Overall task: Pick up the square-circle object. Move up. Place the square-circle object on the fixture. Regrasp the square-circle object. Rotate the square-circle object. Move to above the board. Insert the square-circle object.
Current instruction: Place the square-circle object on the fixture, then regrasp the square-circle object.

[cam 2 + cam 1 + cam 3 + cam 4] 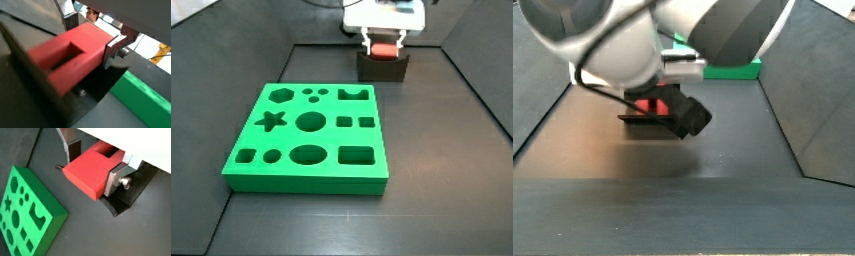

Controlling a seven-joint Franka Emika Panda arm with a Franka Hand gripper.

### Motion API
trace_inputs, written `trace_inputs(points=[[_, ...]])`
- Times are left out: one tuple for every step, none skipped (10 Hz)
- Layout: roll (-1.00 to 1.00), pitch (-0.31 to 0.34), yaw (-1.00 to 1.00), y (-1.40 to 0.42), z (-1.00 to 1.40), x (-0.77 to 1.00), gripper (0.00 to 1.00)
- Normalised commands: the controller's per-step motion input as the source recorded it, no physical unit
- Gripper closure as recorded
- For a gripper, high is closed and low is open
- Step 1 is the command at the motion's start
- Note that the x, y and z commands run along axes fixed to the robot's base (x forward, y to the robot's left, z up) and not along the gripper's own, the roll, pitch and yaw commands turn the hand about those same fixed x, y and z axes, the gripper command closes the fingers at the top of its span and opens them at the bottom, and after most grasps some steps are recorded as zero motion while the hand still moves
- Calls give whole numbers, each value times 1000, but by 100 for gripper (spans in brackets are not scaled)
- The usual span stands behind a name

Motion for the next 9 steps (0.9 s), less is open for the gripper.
trace_inputs(points=[[-126,-82,-103,105,-273,103,100],[-115,-88,-69,113,-249,85,100],[-115,-88,-48,112,-246,85,100],[-113,-84,-28,111,-248,83,100],[0,0,0,-500,-167,0,100],[0,0,0,0,0,0,0],[32,17,83,0,1000,0,0],[36,19,85,0,1000,-2,0],[53,42,72,-2,1000,-26,0]])
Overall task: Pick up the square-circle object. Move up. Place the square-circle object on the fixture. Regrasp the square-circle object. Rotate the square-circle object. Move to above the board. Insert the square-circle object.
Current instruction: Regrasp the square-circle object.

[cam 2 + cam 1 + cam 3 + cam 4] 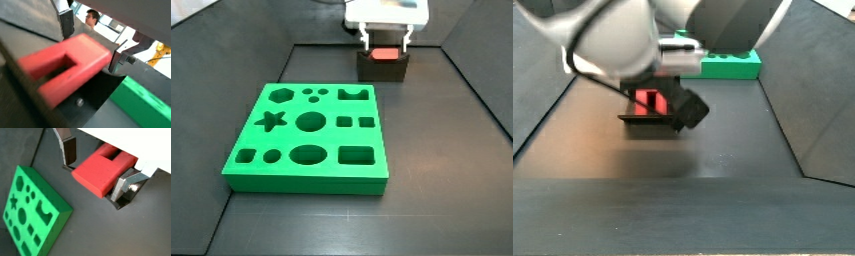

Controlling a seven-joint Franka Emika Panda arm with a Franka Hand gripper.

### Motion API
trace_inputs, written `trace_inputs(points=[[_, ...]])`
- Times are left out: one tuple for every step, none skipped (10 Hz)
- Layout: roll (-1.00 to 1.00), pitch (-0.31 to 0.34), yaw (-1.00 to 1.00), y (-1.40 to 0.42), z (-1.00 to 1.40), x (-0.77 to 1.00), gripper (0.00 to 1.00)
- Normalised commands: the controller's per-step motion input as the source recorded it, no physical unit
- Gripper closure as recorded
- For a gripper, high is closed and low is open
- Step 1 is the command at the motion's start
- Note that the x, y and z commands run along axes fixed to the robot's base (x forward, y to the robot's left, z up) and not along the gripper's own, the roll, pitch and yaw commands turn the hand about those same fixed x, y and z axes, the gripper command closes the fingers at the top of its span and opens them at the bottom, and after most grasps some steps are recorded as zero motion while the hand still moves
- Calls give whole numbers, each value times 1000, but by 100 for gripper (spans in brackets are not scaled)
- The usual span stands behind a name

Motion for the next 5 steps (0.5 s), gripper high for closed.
trace_inputs(points=[[59,69,52,-4,1000,-31,0],[54,90,32,1,1000,-30,0],[50,102,19,2,947,-31,0],[47,109,-6,5,700,-23,0],[44,111,-29,3,452,-24,0]])
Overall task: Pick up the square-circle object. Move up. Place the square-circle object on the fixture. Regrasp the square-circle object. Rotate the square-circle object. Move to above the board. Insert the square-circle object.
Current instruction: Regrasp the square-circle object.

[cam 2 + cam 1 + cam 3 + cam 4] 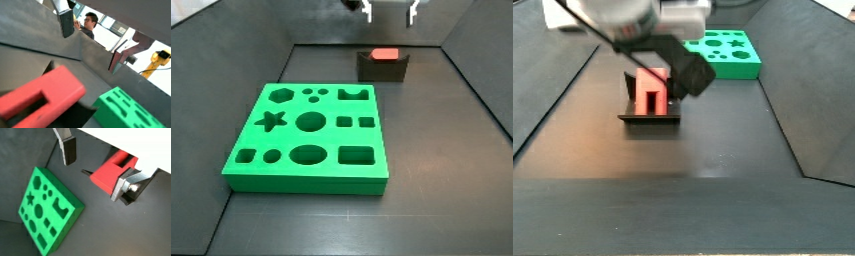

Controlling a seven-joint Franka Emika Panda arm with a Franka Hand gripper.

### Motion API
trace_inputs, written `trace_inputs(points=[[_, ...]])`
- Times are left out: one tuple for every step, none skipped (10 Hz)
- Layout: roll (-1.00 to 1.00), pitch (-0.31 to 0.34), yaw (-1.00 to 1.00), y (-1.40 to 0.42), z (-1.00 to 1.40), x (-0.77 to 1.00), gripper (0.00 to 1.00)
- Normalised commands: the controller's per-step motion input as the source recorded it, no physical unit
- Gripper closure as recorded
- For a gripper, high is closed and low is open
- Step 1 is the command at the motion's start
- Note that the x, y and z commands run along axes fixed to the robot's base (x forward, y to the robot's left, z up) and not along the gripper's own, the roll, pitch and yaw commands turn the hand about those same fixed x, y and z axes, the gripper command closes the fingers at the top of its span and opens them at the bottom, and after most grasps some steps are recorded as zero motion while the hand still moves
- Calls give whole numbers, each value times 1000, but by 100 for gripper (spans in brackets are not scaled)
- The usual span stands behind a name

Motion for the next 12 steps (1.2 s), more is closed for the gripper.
trace_inputs(points=[[44,100,-46,3,267,-20,0],[1000,42,15,-787,888,-107,0],[1000,40,15,-770,794,-96,0],[1000,28,14,-614,631,-113,0],[1000,19,13,-460,448,-121,0],[1000,16,14,-300,244,-101,0],[1000,13,14,-94,45,-51,0],[1000,15,14,-28,14,-24,0],[1000,14,14,-23,14,-16,0],[1000,9,15,-30,14,-29,0],[1000,4,15,-26,17,-41,0],[1000,-2,16,-27,11,-49,0]])
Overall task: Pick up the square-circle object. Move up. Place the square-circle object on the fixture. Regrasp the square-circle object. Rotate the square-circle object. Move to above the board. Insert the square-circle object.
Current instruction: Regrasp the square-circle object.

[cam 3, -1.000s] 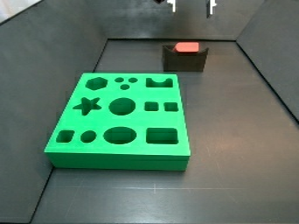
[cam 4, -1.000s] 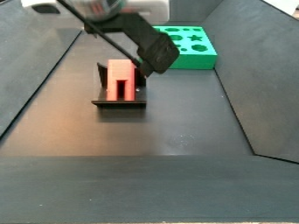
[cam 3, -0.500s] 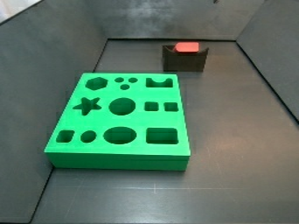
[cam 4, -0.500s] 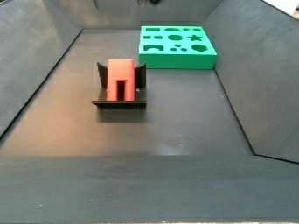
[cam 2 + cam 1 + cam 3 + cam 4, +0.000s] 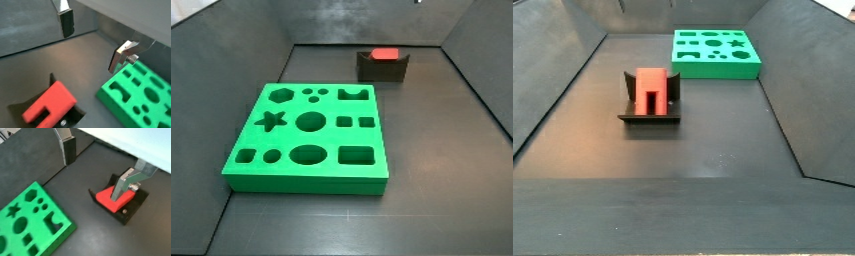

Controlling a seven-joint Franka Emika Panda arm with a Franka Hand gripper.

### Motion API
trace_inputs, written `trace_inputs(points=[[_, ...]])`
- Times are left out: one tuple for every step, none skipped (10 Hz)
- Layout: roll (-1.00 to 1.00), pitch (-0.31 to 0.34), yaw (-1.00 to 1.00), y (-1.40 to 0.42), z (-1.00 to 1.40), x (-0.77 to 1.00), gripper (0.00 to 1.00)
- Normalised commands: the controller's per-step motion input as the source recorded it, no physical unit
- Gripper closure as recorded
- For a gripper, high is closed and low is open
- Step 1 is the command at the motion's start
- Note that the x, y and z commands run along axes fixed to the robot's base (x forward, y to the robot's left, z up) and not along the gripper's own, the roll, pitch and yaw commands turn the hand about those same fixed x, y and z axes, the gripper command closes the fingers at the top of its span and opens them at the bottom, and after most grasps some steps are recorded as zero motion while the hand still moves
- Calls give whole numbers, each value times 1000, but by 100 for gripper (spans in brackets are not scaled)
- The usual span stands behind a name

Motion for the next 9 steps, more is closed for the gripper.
trace_inputs(points=[[1000,-10,17,-22,13,-54,0],[1000,-17,18,-24,5,-51,0],[1000,-23,18,-22,0,-48,0],[1000,-33,19,-19,4,-41,0],[1000,-38,20,-17,2,-36,0],[1000,-43,21,-19,0,-35,0],[1000,-45,21,-15,5,-31,0],[1000,-42,22,-15,13,-22,0],[1000,-39,21,-11,11,-18,0]])
